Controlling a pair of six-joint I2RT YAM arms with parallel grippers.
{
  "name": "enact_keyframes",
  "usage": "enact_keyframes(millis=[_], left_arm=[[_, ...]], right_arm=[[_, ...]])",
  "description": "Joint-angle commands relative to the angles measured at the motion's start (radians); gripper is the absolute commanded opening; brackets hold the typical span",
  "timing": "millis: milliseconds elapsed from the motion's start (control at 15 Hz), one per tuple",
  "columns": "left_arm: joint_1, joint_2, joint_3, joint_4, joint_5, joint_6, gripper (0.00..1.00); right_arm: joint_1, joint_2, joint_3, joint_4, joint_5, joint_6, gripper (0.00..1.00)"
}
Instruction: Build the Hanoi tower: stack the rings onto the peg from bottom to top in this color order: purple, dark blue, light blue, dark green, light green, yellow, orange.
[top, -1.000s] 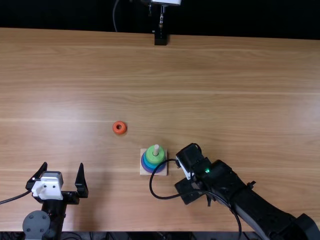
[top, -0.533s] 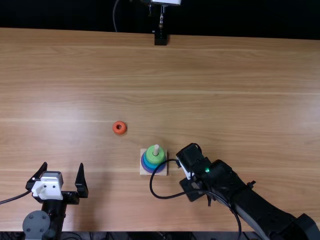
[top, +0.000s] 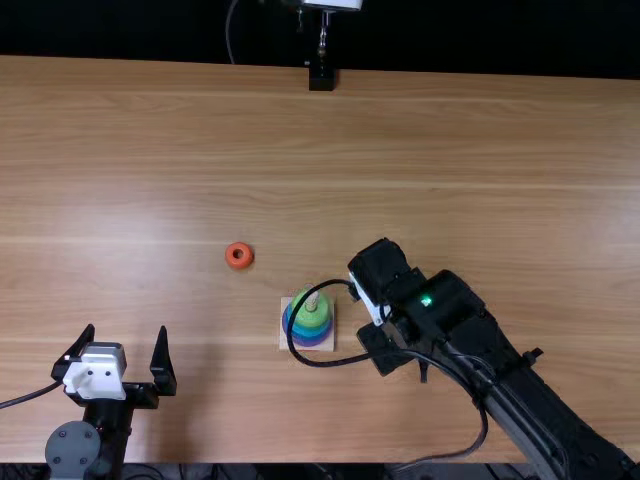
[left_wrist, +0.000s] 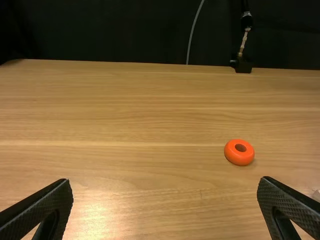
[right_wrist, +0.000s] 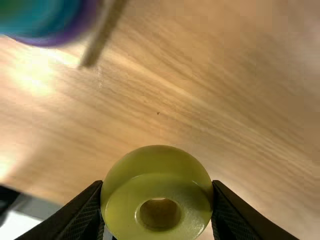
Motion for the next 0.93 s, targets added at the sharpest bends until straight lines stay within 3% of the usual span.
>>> enact_keyframes(millis=[0,133,467,867], left_arm=[[-0.001,-0.012,-0.063,-0.023,-0.006,0.007,1.0],[-0.001,-0.012,-0.063,-0.023,-0.006,0.007,1.0],[-0.001,-0.012,-0.063,-0.023,-0.006,0.007,1.0],[-0.001,-0.012,-0.063,-0.023,-0.006,0.007,1.0]], right_arm=[[0.015,0.004,0.134,-0.039,0.013,-0.011,0.0],[0.018,0.006,0.283,-0.104,0.013,-0.04,0.0],[0.095,0.092,0.55,-0.15,0.013,-0.044,0.0],[0.143,0.181,0.576,-0.144,0.007,-0.031,0.0]])
